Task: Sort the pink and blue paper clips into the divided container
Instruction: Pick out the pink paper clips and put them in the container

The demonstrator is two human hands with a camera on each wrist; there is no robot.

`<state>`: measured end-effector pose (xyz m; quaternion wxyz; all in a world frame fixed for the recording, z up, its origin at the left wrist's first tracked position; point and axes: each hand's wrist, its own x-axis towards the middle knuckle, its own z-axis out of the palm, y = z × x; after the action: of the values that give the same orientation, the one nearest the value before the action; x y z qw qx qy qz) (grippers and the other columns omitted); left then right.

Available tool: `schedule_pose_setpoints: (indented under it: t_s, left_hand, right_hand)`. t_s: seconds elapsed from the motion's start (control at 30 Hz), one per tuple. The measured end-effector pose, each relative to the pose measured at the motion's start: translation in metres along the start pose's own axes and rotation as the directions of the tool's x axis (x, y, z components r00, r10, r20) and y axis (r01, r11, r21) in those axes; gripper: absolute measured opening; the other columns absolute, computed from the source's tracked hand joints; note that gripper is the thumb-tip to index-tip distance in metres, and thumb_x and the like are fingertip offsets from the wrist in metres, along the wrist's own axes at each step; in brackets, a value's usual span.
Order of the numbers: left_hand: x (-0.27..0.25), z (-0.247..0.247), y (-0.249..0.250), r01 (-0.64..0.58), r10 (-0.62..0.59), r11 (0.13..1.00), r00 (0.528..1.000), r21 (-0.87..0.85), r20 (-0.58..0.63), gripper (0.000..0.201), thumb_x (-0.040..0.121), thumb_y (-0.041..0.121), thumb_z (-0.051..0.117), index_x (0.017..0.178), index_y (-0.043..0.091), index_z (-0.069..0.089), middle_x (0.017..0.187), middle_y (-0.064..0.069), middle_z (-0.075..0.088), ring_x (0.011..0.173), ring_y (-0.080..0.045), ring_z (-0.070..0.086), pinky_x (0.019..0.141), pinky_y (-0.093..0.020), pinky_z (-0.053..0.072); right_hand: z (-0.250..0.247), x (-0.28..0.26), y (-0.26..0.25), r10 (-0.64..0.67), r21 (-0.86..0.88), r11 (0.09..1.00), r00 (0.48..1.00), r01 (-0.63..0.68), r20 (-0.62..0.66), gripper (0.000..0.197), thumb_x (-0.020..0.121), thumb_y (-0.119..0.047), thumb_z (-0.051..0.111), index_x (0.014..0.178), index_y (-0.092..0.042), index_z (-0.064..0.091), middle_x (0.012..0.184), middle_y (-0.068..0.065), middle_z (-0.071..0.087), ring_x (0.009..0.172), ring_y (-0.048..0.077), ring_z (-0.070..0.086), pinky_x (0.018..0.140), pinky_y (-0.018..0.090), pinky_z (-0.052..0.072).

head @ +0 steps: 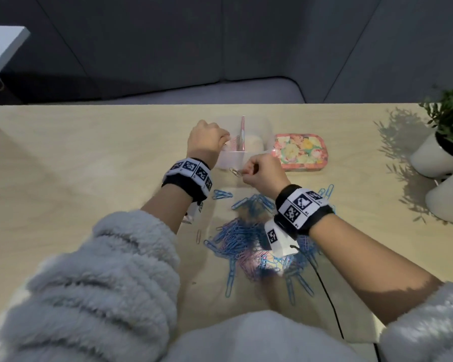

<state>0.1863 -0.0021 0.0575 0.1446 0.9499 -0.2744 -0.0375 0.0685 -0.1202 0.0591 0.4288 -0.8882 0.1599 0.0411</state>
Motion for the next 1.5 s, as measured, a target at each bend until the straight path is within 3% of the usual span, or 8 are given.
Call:
schedule_pose_setpoints:
  t_s: [0.13, 0.23, 0.43, 0.57, 0.73, 0.83, 1.17, 1.5]
  left_hand:
    - [-0.031, 0.004, -0.012, -0.024, -0.006, 0.994, 0.965, -0.110, -0.260, 0.041, 0.092, 0.033, 0.033, 0.092, 0.013, 0.069, 0.095, -0.009, 0.065, 0.088, -0.032, 0.050, 0.078, -0.041, 0.043]
    - [-0.069, 0.013, -0.028, -0.004, -0.006, 0.999, 0.961, -0.037, -0.277, 0.037, 0.091, 0.032, 0.038, 0.086, 0.013, 0.069, 0.084, -0.008, 0.064, 0.082, -0.032, 0.052, 0.071, -0.040, 0.042]
    - [-0.145, 0.045, -0.050, 0.049, -0.053, 0.998, 0.992, 0.037, 0.115, 0.028, 0.093, 0.031, 0.043, 0.092, 0.017, 0.067, 0.090, -0.004, 0.065, 0.090, -0.030, 0.052, 0.077, -0.038, 0.038]
    - [-0.177, 0.054, -0.046, 0.064, -0.058, 0.998, 0.980, -0.027, 0.191, 0.052, 0.083, 0.047, 0.022, 0.093, 0.021, 0.065, 0.091, -0.002, 0.063, 0.090, -0.027, 0.052, 0.078, -0.036, 0.037]
    - [-0.194, 0.065, -0.029, 0.036, -0.024, 0.998, 0.977, -0.049, 0.213, 0.038, 0.080, 0.049, 0.039, 0.093, 0.023, 0.063, 0.092, 0.001, 0.061, 0.091, -0.023, 0.050, 0.078, -0.034, 0.036]
    - [-0.194, 0.068, -0.023, 0.046, -0.032, 0.997, 0.977, -0.061, 0.210, 0.039, 0.076, 0.054, 0.041, 0.089, 0.023, 0.060, 0.090, 0.002, 0.059, 0.090, -0.022, 0.049, 0.078, -0.032, 0.034]
    - [-0.190, 0.068, -0.012, 0.022, -0.011, 0.999, 0.976, -0.048, 0.218, 0.025, 0.086, 0.045, 0.053, 0.096, 0.023, 0.059, 0.099, 0.003, 0.059, 0.099, -0.020, 0.047, 0.085, -0.032, 0.030]
    - [-0.163, 0.059, -0.004, 0.128, -0.101, 0.985, 0.973, -0.119, 0.209, 0.010, 0.087, 0.031, 0.056, 0.090, 0.022, 0.059, 0.097, 0.004, 0.065, 0.096, -0.020, 0.055, 0.085, -0.035, 0.033]
  right_hand:
    - [-0.012, 0.031, -0.014, -0.022, 0.080, 0.996, 0.992, 0.032, -0.121, 0.008, 0.071, 0.003, 0.065, 0.067, -0.004, 0.062, 0.064, 0.003, 0.057, 0.060, 0.016, 0.051, 0.063, 0.027, 0.046]
    - [-0.016, 0.056, -0.030, -0.057, 0.053, 0.996, 0.976, 0.070, -0.210, 0.010, 0.071, 0.004, 0.064, 0.072, -0.005, 0.068, 0.061, -0.003, 0.056, 0.059, 0.011, 0.049, 0.056, 0.016, 0.040]
    - [0.000, 0.073, -0.040, -0.035, 0.035, 0.998, 0.978, 0.043, -0.208, 0.015, 0.081, -0.003, 0.058, 0.088, -0.003, 0.071, 0.095, 0.011, 0.070, 0.080, 0.015, 0.057, 0.082, 0.027, 0.051]
    - [0.008, 0.043, -0.033, -0.184, -0.020, 0.983, 0.962, 0.183, -0.204, 0.023, 0.085, -0.004, 0.048, 0.099, -0.004, 0.067, 0.099, 0.012, 0.069, 0.088, 0.022, 0.062, 0.083, 0.030, 0.049]
    - [0.042, -0.023, 0.017, -0.176, -0.221, 0.935, 0.906, 0.276, 0.385, 0.016, 0.082, -0.012, 0.060, 0.095, -0.009, 0.069, 0.097, 0.009, 0.069, 0.085, 0.018, 0.059, 0.086, 0.036, 0.050]
    - [0.054, -0.044, 0.044, -0.136, -0.338, 0.879, 0.858, 0.335, 0.496, 0.022, 0.077, -0.021, 0.068, 0.098, -0.013, 0.066, 0.101, 0.008, 0.059, 0.100, 0.022, 0.052, 0.088, 0.036, 0.043]
    - [0.003, -0.052, 0.079, -0.023, -0.348, 0.929, 0.958, 0.126, 0.286, 0.004, 0.077, -0.013, 0.065, 0.076, -0.017, 0.065, 0.076, -0.002, 0.062, 0.081, 0.025, 0.060, 0.082, 0.038, 0.048]
    - [0.030, -0.056, 0.047, -0.158, -0.434, 0.867, 0.961, 0.245, 0.227, 0.022, 0.085, -0.013, 0.052, 0.096, -0.017, 0.070, 0.106, 0.003, 0.068, 0.105, 0.028, 0.054, 0.093, 0.038, 0.038]
